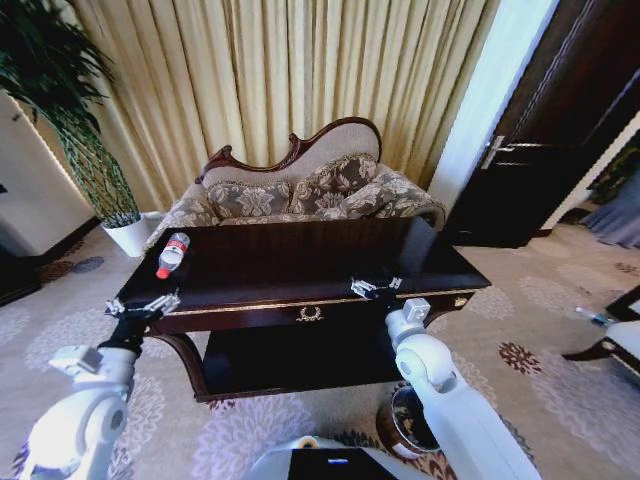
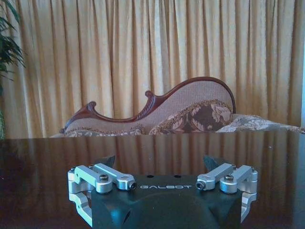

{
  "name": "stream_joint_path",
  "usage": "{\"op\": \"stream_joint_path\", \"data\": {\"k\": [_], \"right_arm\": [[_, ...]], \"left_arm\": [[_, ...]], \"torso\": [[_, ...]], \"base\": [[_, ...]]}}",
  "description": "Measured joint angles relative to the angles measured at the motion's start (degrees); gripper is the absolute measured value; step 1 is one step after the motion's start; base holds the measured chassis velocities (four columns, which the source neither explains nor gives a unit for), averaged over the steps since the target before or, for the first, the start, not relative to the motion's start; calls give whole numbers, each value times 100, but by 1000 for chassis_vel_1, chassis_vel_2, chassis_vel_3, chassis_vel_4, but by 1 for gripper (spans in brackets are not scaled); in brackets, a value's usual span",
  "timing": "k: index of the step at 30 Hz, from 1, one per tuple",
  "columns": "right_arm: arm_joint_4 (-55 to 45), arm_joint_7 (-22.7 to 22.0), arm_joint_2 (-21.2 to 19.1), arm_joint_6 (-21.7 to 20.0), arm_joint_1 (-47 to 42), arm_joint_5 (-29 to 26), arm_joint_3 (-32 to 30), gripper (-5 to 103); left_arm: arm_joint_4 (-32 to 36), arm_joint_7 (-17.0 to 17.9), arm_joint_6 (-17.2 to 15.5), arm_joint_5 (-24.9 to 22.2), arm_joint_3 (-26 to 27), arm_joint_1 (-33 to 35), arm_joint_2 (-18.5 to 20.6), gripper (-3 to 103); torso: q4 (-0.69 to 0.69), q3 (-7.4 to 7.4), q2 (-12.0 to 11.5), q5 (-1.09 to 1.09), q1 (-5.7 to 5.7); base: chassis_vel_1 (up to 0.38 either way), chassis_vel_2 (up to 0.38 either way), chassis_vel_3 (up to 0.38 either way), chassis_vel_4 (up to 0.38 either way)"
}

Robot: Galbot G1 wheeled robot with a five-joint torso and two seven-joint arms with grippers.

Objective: Move to the front of the table and place the trash on the table into the trash bin.

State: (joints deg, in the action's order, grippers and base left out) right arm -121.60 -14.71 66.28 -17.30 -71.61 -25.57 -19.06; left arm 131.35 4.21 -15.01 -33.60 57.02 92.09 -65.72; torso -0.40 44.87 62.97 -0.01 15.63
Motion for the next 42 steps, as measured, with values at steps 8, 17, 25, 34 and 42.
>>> {"op": "stream_joint_path", "data": {"k": [8, 17, 25, 34, 42], "right_arm": [[46, 37, 33, 112, -129, 98, -77, 100], [118, 27, 41, 172, -207, 123, -173, 100], [266, 29, 53, 230, -243, 128, -246, 100], [526, 27, 59, 249, -20, 132, -142, 100], [647, -11, 68, 252, 157, 139, 52, 100]], "left_arm": [[-96, 664, -711, -594, 143, -307, 987, 100], [-579, 1615, -1773, -2250, 143, -1102, 2108, 100], [-1514, 1530, -2057, -2809, -25, -1663, 2917, 100], [-2725, 644, -2306, -3100, -652, -2649, 3553, 100], [-3339, 450, -2077, -2478, -1687, -3666, 3479, 100]], "torso": [[0, 1, -1, 0, 3], [0, 1, -2, 0, 2], [0, 1, -2, -1, 2], [2, 1, -2, 0, 2], [1, 2, -2, 1, 3]], "base": [[0, 0, 0, 0], [0, 0, 0, 0], [0, 0, 0, 0], [0, 0, 0, 0], [0, 0, 0, 0]]}}
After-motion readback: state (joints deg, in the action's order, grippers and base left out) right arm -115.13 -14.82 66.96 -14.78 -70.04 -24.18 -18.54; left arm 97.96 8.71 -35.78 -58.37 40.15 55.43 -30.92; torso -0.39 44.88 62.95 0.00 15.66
